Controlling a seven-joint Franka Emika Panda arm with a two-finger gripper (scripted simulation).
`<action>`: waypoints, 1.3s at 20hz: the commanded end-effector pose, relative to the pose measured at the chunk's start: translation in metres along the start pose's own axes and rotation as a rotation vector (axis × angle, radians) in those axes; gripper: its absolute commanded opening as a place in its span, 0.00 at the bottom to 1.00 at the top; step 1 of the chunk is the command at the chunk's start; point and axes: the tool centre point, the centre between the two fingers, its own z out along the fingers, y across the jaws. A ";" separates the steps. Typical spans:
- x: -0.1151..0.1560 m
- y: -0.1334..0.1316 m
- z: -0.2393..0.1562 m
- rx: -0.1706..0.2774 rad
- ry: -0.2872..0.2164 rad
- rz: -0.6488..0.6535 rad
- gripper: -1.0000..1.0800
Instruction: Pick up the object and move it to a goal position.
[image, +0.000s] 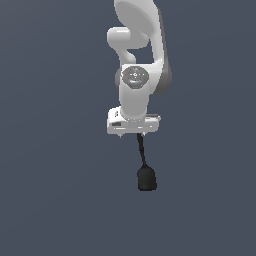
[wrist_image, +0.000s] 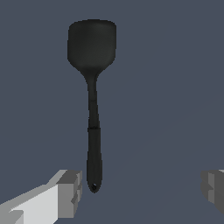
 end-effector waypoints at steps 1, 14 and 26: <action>0.000 0.000 0.000 0.000 0.000 0.000 0.96; -0.001 0.016 0.003 0.009 -0.014 0.043 0.96; 0.029 -0.015 0.043 -0.006 0.038 -0.019 0.96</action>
